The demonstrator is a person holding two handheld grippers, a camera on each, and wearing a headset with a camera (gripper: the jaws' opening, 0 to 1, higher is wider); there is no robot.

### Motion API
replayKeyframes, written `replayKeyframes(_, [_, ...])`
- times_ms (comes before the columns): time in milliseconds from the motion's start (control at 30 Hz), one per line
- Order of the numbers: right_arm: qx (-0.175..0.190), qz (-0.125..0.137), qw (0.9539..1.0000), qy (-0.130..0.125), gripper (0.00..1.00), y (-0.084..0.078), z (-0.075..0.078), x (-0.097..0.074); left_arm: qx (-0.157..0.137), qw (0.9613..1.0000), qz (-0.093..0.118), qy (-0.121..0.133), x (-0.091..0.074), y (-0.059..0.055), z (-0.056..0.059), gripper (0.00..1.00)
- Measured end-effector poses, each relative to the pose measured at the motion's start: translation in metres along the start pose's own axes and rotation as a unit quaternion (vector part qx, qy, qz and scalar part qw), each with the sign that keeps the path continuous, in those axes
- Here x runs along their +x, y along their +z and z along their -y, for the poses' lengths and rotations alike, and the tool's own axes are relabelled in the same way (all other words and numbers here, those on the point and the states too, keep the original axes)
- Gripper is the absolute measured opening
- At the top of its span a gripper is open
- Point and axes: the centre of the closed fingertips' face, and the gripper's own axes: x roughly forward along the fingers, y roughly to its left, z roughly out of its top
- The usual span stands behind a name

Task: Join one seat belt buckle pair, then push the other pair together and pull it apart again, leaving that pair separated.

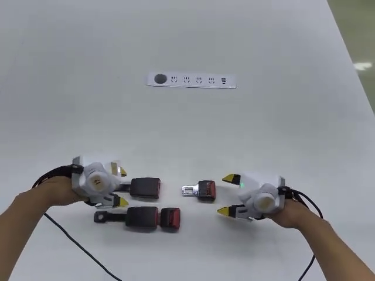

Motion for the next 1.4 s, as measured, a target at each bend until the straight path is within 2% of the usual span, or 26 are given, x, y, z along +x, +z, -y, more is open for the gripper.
replayKeyframes(133, [0.016,0.002,0.9998,-0.012,0.51,0.003,-0.004,-0.011,-0.032,0.9991,0.023,0.014,-0.010,-0.005,0.002,0.50])
replayKeyframes(167, [0.020,0.005,0.9997,-0.015,0.51,0.003,-0.004,-0.012,-0.048,0.9981,0.034,0.017,-0.013,-0.006,0.003,0.50])
replayKeyframes(267, [0.036,0.013,0.9990,-0.023,0.53,0.004,-0.007,-0.016,-0.067,0.9961,0.051,0.026,-0.020,-0.008,0.005,0.52])
replayKeyframes(467, [0.069,0.030,0.9964,-0.038,0.57,0.008,-0.015,-0.021,-0.107,0.9892,0.089,0.046,-0.028,-0.011,0.012,0.55])
replayKeyframes(867, [0.116,0.066,0.9893,-0.059,0.62,0.014,-0.035,-0.026,-0.140,0.9787,0.130,0.076,-0.032,-0.012,0.038,0.63])
replayKeyframes(967, [0.128,0.073,0.9869,-0.065,0.67,0.015,-0.036,-0.025,-0.152,0.9742,0.143,0.087,-0.035,-0.009,0.041,0.64])
replayKeyframes(1033, [0.137,0.076,0.9853,-0.068,0.69,0.016,-0.038,-0.026,-0.165,0.9692,0.151,0.103,-0.039,-0.009,0.041,0.67])
replayKeyframes(1067, [0.140,0.076,0.9847,-0.070,0.71,0.016,-0.039,-0.026,-0.175,0.9655,0.158,0.110,-0.040,-0.010,0.040,0.69])
replayKeyframes(1133, [0.142,0.079,0.9839,-0.073,0.75,0.016,-0.040,-0.026,-0.181,0.9630,0.164,0.114,-0.043,-0.009,0.044,0.71])
replayKeyframes(1167, [0.144,0.081,0.9834,-0.075,0.76,0.018,-0.041,-0.027,-0.190,0.9594,0.170,0.121,-0.046,-0.009,0.045,0.73])
replayKeyframes(1233, [0.148,0.085,0.9821,-0.079,0.79,0.020,-0.043,-0.027,-0.196,0.9570,0.174,0.123,-0.050,-0.005,0.051,0.75])
replayKeyframes(1267, [0.151,0.087,0.9815,-0.081,0.81,0.020,-0.043,-0.028,-0.199,0.9562,0.175,0.125,-0.051,-0.004,0.053,0.78])
replayKeyframes(1400, [0.156,0.098,0.9789,-0.088,0.91,0.024,-0.043,-0.028,-0.193,0.9574,0.177,0.121,-0.049,-0.004,0.062,0.86])
